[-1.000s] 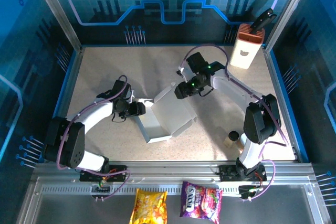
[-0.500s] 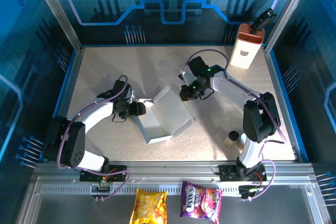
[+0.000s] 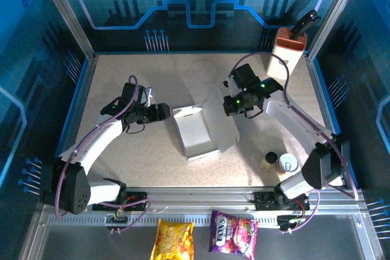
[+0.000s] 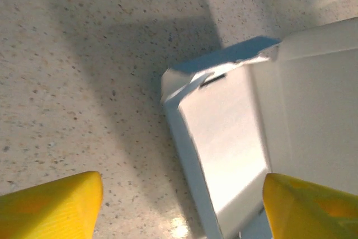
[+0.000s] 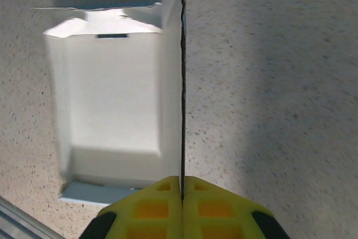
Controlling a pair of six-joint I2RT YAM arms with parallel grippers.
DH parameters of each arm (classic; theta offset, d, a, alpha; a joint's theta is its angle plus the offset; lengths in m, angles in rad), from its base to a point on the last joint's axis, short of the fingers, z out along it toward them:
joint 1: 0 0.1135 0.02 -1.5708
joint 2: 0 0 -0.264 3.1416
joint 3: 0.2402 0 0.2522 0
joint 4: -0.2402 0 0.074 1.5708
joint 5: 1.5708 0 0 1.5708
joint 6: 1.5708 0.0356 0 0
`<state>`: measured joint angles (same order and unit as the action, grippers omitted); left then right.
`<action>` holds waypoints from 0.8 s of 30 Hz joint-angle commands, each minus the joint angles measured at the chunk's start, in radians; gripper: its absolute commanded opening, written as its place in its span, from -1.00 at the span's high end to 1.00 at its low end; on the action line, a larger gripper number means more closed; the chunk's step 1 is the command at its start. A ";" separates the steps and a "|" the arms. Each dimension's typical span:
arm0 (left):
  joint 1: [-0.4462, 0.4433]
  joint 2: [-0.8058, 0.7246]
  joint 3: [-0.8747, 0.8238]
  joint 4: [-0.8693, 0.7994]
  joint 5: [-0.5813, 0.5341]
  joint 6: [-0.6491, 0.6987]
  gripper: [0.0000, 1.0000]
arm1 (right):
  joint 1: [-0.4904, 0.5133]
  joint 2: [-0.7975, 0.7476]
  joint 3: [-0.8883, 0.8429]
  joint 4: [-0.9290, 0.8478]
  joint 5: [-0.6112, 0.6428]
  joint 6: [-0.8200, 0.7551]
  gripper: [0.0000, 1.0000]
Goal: Fold the paper box
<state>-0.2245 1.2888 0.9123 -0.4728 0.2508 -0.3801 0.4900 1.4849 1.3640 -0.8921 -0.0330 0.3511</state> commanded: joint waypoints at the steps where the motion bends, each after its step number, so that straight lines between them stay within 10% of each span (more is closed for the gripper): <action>1: -0.019 0.056 0.007 0.001 0.092 -0.034 -0.44 | 0.023 -0.057 -0.062 -0.050 0.125 0.158 1.00; 9: -0.183 0.248 0.011 0.119 0.106 -0.082 -0.24 | 0.127 -0.175 -0.151 -0.017 0.224 0.430 1.00; 12: -0.234 0.307 0.038 0.103 0.030 -0.060 -0.03 | 0.147 -0.200 -0.127 -0.048 0.233 0.430 0.61; 24: -0.261 0.383 0.049 0.129 -0.007 -0.013 0.41 | -0.001 -0.111 0.189 -0.090 0.084 -0.105 0.08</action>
<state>-0.4808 1.6520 0.9310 -0.3592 0.2539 -0.4160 0.5156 1.3262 1.4998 -1.0000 0.1471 0.4541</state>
